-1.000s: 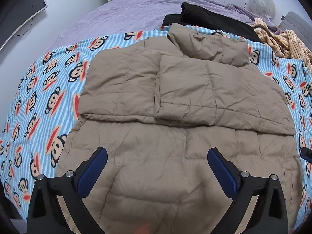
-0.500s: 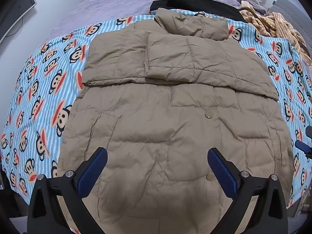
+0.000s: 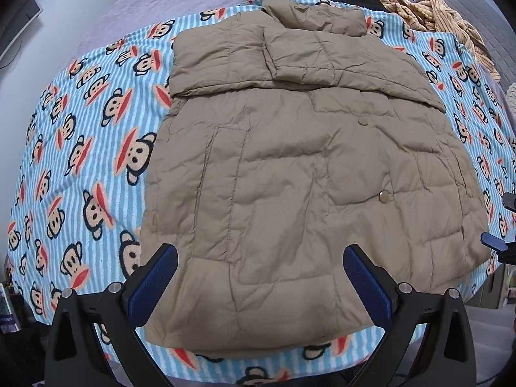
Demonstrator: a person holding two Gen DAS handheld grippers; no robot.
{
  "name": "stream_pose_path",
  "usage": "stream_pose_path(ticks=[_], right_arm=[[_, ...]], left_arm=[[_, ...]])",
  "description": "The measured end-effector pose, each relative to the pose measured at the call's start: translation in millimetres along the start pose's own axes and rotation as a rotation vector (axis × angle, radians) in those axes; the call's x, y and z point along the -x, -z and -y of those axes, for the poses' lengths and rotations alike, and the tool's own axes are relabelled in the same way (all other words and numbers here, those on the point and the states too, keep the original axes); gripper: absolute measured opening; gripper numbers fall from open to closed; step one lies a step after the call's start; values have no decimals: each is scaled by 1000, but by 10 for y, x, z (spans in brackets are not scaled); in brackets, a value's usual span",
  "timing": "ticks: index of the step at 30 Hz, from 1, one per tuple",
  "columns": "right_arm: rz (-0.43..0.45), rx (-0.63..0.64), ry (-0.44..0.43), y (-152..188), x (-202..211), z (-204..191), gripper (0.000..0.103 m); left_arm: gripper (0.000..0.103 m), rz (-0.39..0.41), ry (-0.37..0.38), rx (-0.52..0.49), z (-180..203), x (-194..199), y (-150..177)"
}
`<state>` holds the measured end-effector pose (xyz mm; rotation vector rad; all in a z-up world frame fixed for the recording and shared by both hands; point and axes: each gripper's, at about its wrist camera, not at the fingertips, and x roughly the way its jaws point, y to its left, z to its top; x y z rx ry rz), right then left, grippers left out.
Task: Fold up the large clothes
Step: 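Smooth the folded jacket flat with the left tool, then withdraw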
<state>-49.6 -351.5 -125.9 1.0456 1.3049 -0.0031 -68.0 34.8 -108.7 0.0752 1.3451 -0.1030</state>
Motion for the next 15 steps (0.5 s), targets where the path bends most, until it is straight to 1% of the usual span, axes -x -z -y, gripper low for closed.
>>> stream_pose_path(ticks=[3, 6, 10, 13, 15], right_arm=[[17, -28, 37, 202, 20, 45, 103], [21, -70, 69, 343, 14, 114, 103], [9, -128, 57, 492, 25, 179, 103], [4, -118, 79, 548, 62, 163, 103], [-7, -99, 92, 528, 70, 166, 103]], left_arm=[[103, -11, 15, 4, -165, 5, 116], [103, -18, 27, 30, -340, 36, 232], [103, -19, 26, 64, -581, 66, 399], [103, -27, 67, 131, -785, 67, 524], [103, -26, 85, 183, -897, 62, 622]])
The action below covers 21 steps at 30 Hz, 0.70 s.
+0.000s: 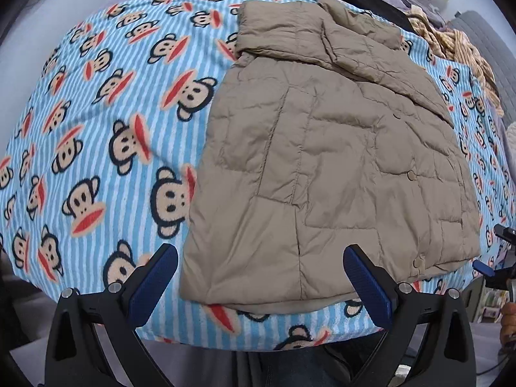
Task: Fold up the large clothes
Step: 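Smooth the folded jacket flat with the left tool, then withdraw, then grasp the jacket hem with the left tool while the right tool grasps it too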
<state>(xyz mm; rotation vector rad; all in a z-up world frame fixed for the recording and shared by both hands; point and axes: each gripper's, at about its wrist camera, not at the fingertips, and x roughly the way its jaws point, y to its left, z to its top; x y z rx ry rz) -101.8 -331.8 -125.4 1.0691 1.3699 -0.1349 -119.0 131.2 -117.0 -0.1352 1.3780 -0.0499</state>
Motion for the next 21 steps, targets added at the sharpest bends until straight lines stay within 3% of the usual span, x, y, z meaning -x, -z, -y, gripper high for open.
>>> stream_pose_path(ticks=[3, 8, 15, 18, 21], right_arm=[[-25, 15, 16, -72, -1, 9, 103], [-36, 55, 17, -133, 100, 92, 103], [-58, -100, 6, -168, 67, 625, 103], [-47, -150, 4, -181, 46, 789, 103], [-31, -202, -30, -198, 14, 878, 103]], left_arm=[[103, -1, 5, 65, -118, -23, 136], [102, -80, 170, 173, -240, -215, 383], [102, -168, 302, 340, -316, -596, 642], [102, -184, 331, 414, -313, -807, 632], [102, -169, 340, 424, -257, -903, 513]])
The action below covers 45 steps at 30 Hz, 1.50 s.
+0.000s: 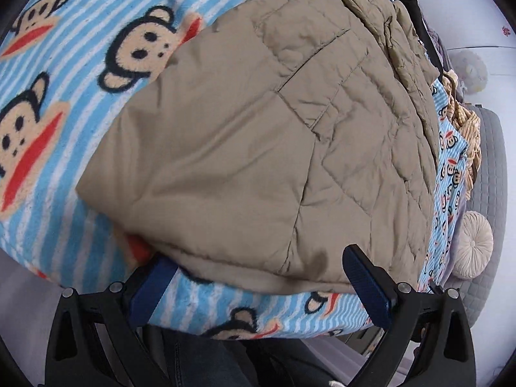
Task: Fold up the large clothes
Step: 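Grasp the jacket hem with the left tool while the right tool grasps it too, then lift the held hem with both tools over toward the collar, release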
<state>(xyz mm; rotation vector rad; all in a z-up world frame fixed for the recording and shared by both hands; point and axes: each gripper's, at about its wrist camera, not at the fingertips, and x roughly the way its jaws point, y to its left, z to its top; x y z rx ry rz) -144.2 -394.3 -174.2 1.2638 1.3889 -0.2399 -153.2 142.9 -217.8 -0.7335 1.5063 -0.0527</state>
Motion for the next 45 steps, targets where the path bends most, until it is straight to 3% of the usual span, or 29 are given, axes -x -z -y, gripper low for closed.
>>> stream_pose_path(ticks=[2, 3, 4, 8, 10, 11, 12, 14, 15, 17, 19, 28, 33, 38, 45], right_arm=[[8, -29, -37, -26, -43, 30, 103], [13, -43, -52, -32, -76, 30, 103], [17, -59, -71, -45, -107, 29, 103], [32, -127, -166, -81, -214, -6, 103], [43, -149, -174, -83, -220, -6, 102], [46, -161, -181, -86, -213, 8, 96], [49, -179, -190, -82, -210, 33, 91], [48, -218, -214, -71, -211, 110, 65], [49, -239, -216, -70, -217, 153, 57], [63, -253, -212, -59, -210, 176, 28], [93, -226, -212, -48, -161, 123, 16], [161, -54, -248, -138, 169, -390, 9], [181, 132, -233, -335, 460, -1040, 9], [187, 342, -209, -763, 655, -1863, 9], [159, 573, -179, -1623, 482, -2960, 9]], left_arm=[[102, 12, 5, -8, 79, -44, -85], [94, 17, 9, -14, 138, -59, -136], [86, 18, 10, -25, 190, -71, -172], [23, -13, 8, -78, 315, -80, -301], [20, -3, 5, -96, 337, -7, -318], [14, 4, 12, -103, 347, 36, -324], [14, 9, 23, -111, 360, 86, -338], [14, 22, 34, -134, 394, 174, -362], [14, 27, 36, -151, 408, 226, -376], [14, 35, 41, -190, 462, 310, -419], [14, 46, 47, -232, 545, 386, -470], [14, 133, 99, -356, 991, 816, -752], [14, 240, 89, -399, 1395, 1072, -995], [14, 366, 60, -414, 1838, 1334, -1333], [14, 481, -74, -416, 2450, 1235, -2108]])
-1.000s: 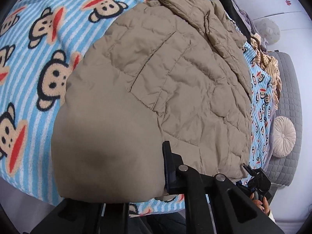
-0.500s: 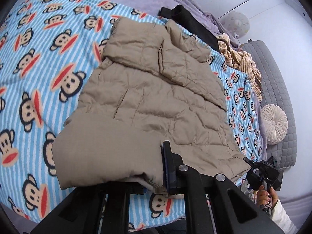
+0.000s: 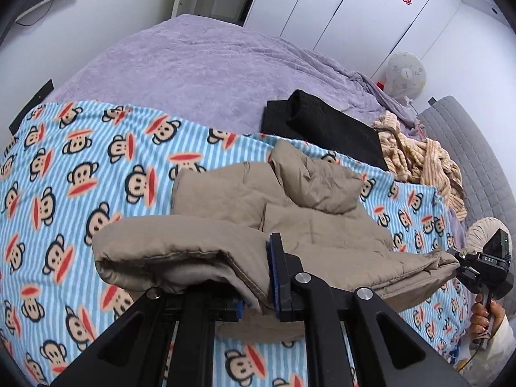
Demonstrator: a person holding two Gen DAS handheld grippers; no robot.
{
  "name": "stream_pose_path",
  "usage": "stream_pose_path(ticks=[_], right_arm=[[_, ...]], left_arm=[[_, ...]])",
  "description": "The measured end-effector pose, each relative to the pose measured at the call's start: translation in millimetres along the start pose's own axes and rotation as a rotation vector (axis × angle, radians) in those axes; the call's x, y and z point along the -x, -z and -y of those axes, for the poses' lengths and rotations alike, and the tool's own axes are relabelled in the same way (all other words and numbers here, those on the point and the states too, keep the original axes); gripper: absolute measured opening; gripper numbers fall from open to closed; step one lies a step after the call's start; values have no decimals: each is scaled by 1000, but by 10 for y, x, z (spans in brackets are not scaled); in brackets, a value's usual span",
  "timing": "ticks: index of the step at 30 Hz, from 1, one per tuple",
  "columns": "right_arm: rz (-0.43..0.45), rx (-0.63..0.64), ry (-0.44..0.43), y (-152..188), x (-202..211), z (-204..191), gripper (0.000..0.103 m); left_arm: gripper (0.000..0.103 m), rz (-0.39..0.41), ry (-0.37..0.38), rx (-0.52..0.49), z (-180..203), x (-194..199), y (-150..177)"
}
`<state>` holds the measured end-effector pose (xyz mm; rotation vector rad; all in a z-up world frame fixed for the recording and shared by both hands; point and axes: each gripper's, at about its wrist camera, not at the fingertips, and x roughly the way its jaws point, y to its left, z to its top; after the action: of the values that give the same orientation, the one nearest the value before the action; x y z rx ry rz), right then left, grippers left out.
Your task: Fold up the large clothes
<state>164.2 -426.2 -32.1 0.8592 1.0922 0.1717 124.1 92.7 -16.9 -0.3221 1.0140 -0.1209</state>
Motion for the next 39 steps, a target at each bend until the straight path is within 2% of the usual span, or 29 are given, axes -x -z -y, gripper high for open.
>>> stream_pose_path(ticks=[3, 7, 13, 16, 19, 20, 21, 22, 23, 24, 27, 28, 29, 30, 31, 32, 33, 34, 35, 39], right_arm=[[-9, 35, 46, -377, -366, -39, 9], [2, -6, 83, -679, -860, 86, 9], [-8, -82, 149, -841, -1553, 487, 9], [-17, -128, 146, -856, -1752, 672, 9], [-22, -153, 130, -856, -1809, 725, 9], [-22, -155, 127, -860, -1797, 712, 11], [-25, -152, 126, -871, -1774, 687, 12], [-29, -142, 122, -885, -1752, 655, 13], [-34, -128, 124, -902, -1729, 620, 13], [-40, -109, 133, -916, -1690, 571, 14], [-46, -44, 140, -918, -1585, 409, 23], [-43, -23, 144, -906, -1549, 348, 39], [-39, -4, 141, -886, -1515, 294, 66], [-31, 20, 130, -855, -1487, 238, 75], [-29, 54, 112, -808, -1481, 169, 76], [-38, 91, 100, -752, -1504, 98, 71], [-52, 132, 95, -677, -1553, 23, 62], [-76, 172, 102, -603, -1636, -42, 31], [-106, 210, 117, -527, -1754, -93, 14], [-177, 301, 184, -384, -2285, -116, 13]], left_arm=[[14, -10, -65, -3, -9, -394, -308], [14, -67, -144, -44, -88, -1022, -554], [14, -143, -217, -96, -176, -1818, -568], [14, -149, -216, -63, -238, -1975, -535], [19, -126, -203, -72, -225, -1884, -530], [36, -107, -201, -87, -202, -1801, -518], [74, -80, -204, -103, -177, -1706, -505], [94, -47, -223, -117, -155, -1603, -489], [103, -1, -255, -139, -129, -1489, -473], [103, 19, -267, -169, -98, -1409, -451], [103, 2, -264, -207, -42, -1319, -417], [103, -6, -249, -206, -22, -1309, -419], [98, -17, -219, -204, 3, -1317, -411], [72, -39, -166, -206, 45, -1335, -402], [61, -85, -109, -209, 83, -1406, -373], [51, -129, -67, -210, 126, -1480, -326], [51, -155, -45, -219, 189, -1566, -258], [51, -161, -51, -246, 257, -1655, -192], [51, -159, -78, -273, 340, -1748, -124], [51, -119, -184, -284, 447, -2204, -94]])
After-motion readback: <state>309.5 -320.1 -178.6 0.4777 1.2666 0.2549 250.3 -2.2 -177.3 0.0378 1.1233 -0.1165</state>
